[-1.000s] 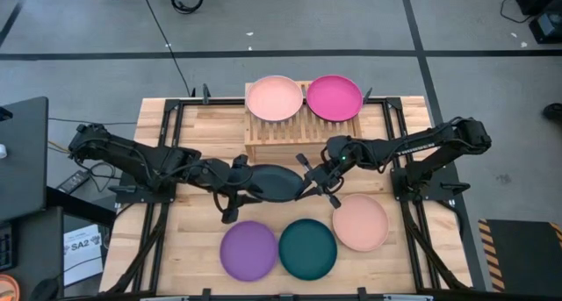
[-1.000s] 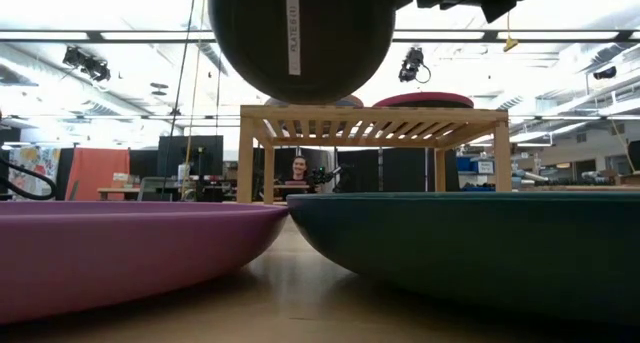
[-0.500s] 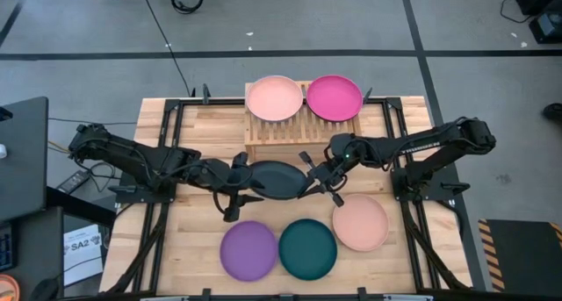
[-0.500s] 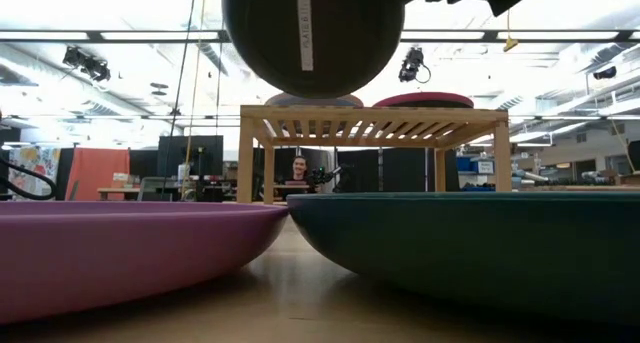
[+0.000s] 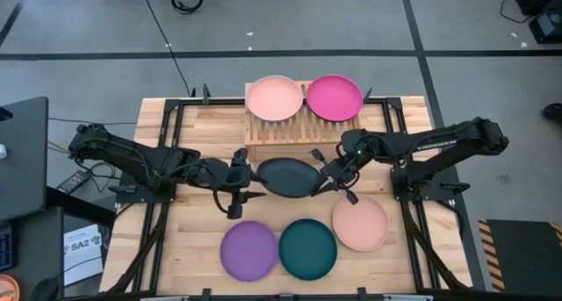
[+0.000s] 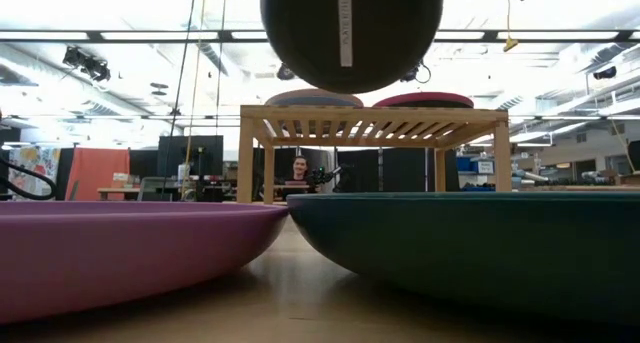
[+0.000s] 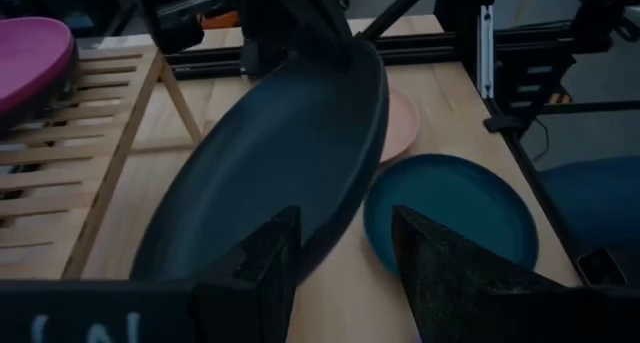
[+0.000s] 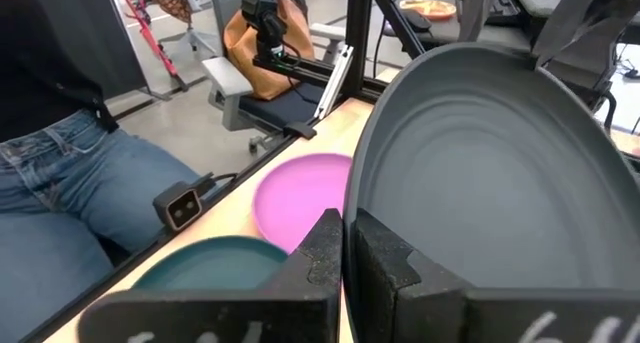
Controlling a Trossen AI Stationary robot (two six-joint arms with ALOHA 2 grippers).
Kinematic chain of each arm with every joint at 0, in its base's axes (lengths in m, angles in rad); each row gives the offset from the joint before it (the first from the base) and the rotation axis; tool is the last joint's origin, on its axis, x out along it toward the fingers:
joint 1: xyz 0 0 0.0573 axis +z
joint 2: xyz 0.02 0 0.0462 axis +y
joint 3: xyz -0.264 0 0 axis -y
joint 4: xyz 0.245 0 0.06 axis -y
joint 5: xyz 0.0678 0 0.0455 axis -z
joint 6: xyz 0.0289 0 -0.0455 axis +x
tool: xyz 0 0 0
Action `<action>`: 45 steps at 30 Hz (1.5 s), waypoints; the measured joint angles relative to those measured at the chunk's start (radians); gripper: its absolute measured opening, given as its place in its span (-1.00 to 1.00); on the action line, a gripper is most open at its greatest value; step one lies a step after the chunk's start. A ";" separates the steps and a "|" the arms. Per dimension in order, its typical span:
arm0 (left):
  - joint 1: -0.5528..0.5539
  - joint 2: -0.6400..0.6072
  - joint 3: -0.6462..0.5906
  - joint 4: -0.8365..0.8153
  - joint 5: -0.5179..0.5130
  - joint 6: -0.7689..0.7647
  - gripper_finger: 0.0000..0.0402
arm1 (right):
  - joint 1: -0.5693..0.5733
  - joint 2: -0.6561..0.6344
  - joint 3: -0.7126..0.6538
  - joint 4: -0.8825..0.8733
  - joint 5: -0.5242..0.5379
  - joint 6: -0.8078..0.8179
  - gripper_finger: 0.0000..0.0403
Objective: Place and stack plates onto a shelf
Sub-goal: Stack the black plate on the pink plate on the shelf
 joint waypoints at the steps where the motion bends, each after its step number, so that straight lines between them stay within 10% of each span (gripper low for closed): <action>1: 0.000 0.000 0.000 0.001 -0.001 0.000 -0.18 | 0.000 -0.012 0.000 -0.012 0.000 0.000 -0.91; 17: 0.000 0.000 -0.001 -0.003 -0.001 0.001 -0.18 | -0.001 -0.236 0.002 -0.184 0.115 -0.010 -0.91; 30: 0.000 0.000 -0.001 -0.002 -0.003 0.000 -0.18 | -0.011 -0.411 0.001 -0.209 0.550 -0.203 -0.91; 45: 0.000 0.000 -0.001 -0.001 -0.003 0.001 -0.18 | -0.305 -0.384 0.000 -0.383 0.718 -0.306 -0.91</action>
